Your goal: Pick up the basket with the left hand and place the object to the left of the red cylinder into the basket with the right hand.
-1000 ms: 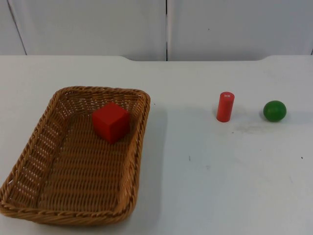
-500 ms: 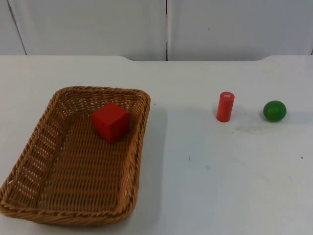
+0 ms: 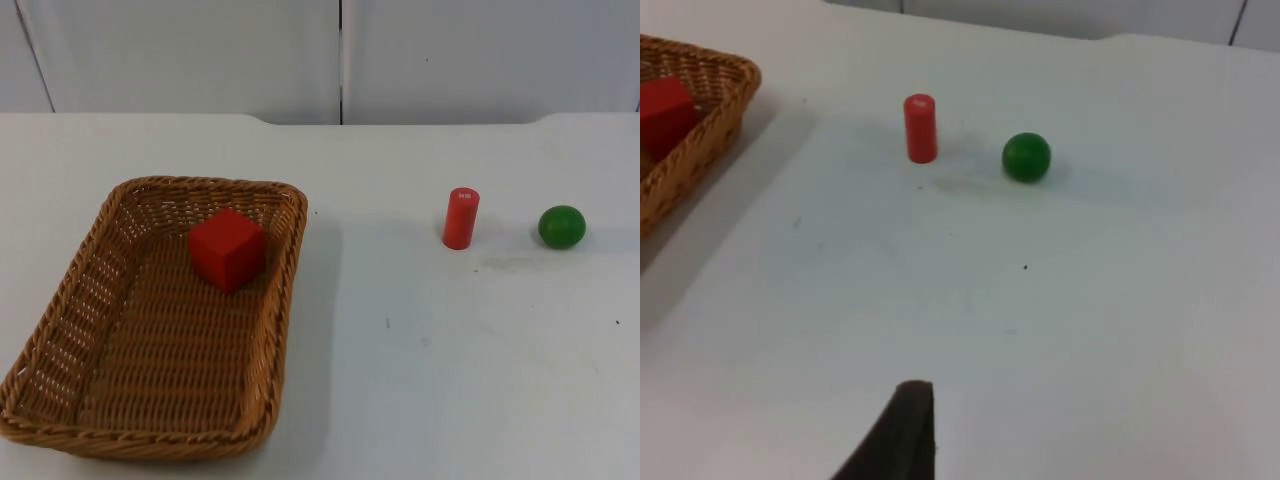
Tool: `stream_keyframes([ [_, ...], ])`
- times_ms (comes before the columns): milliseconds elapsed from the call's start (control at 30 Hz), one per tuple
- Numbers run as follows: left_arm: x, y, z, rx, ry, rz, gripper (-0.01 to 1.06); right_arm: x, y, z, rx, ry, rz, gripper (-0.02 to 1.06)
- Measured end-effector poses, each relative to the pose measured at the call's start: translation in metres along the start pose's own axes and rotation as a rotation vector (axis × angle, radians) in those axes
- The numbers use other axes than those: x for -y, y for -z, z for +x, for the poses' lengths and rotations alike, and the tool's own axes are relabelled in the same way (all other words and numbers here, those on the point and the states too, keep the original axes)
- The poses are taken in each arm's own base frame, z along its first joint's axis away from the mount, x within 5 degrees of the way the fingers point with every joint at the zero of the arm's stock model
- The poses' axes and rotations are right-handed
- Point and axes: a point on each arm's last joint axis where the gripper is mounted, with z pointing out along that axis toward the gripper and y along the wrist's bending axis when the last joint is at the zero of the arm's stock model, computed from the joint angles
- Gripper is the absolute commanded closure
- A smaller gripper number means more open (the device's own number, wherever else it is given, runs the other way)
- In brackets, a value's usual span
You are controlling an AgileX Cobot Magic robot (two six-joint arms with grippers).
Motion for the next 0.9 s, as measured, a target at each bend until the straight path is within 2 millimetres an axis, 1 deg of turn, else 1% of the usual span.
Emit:
stream_keyframes([
  [267, -0.0001, 0.0000, 0.0000, 0.000, -0.001, -0.002, 0.00, -0.0003, 0.0001, 0.0000, -0.001, -0.023, 0.041, -0.01],
  [600, -0.0001, 0.0000, 0.0000, 0.000, -0.001, -0.002, 0.00, -0.0016, 0.0002, 0.0000, -0.006, -0.100, 0.185, -0.01],
  [900, -0.0001, 0.0000, 0.0000, 0.000, -0.001, -0.002, 0.00, -0.0020, 0.0001, -0.0002, -0.006, -0.128, 0.239, -0.01],
])
